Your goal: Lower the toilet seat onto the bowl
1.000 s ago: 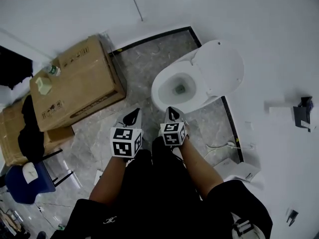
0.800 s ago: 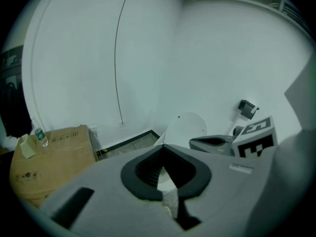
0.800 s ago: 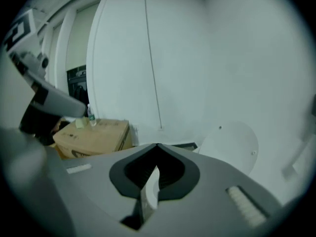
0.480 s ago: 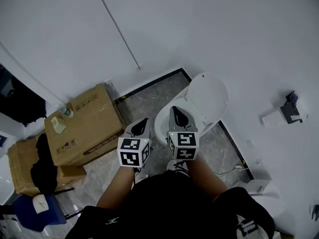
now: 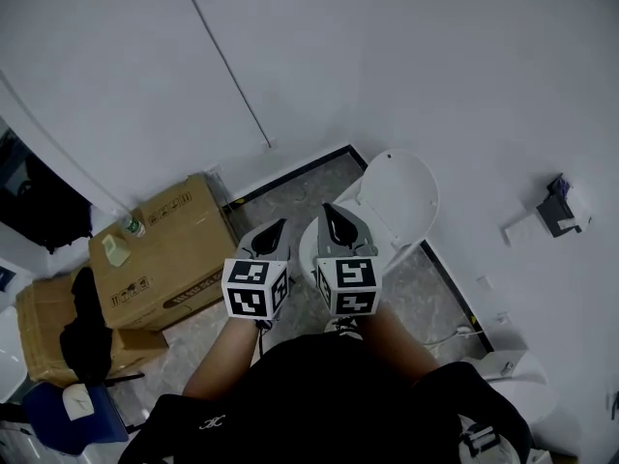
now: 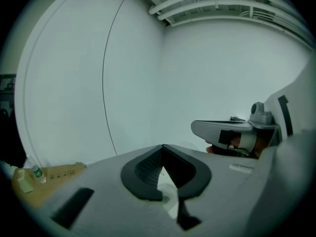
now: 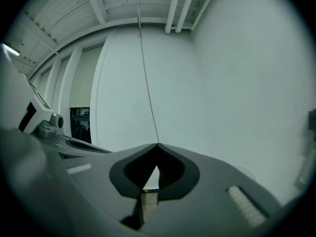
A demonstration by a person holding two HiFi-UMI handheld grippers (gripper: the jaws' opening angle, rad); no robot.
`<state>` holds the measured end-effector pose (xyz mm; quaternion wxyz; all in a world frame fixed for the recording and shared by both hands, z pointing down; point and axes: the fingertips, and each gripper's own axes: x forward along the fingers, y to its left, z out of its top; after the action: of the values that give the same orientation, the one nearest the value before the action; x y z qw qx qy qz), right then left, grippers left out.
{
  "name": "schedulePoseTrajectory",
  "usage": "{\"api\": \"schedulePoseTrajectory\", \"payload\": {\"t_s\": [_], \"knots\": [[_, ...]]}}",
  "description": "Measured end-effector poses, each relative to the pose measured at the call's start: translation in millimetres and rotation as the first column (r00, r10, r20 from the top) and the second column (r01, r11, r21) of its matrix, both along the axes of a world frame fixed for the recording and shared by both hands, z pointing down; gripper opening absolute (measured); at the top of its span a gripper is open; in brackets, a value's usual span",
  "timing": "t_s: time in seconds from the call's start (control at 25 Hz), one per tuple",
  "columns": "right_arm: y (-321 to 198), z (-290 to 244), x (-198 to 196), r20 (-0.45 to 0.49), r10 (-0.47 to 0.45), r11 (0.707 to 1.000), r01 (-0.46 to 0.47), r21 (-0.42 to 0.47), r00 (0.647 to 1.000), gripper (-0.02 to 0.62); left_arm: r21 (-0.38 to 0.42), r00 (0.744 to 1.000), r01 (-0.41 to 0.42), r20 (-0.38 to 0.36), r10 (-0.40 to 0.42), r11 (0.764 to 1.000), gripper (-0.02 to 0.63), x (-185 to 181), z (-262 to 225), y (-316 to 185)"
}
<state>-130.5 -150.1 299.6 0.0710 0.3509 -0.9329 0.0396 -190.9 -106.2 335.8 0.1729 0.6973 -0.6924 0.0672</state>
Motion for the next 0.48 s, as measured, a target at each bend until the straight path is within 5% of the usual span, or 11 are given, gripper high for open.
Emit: {"api": "schedulePoseTrajectory", "payload": {"t_s": [0.48], "knots": [[21,10,-4,-0.063,0.011,1.0,-0.009,0.026,0.998,0.006,-0.005,1.0,0.0,-0.007,0.0,1.0,0.009,-17,4,23]]}}
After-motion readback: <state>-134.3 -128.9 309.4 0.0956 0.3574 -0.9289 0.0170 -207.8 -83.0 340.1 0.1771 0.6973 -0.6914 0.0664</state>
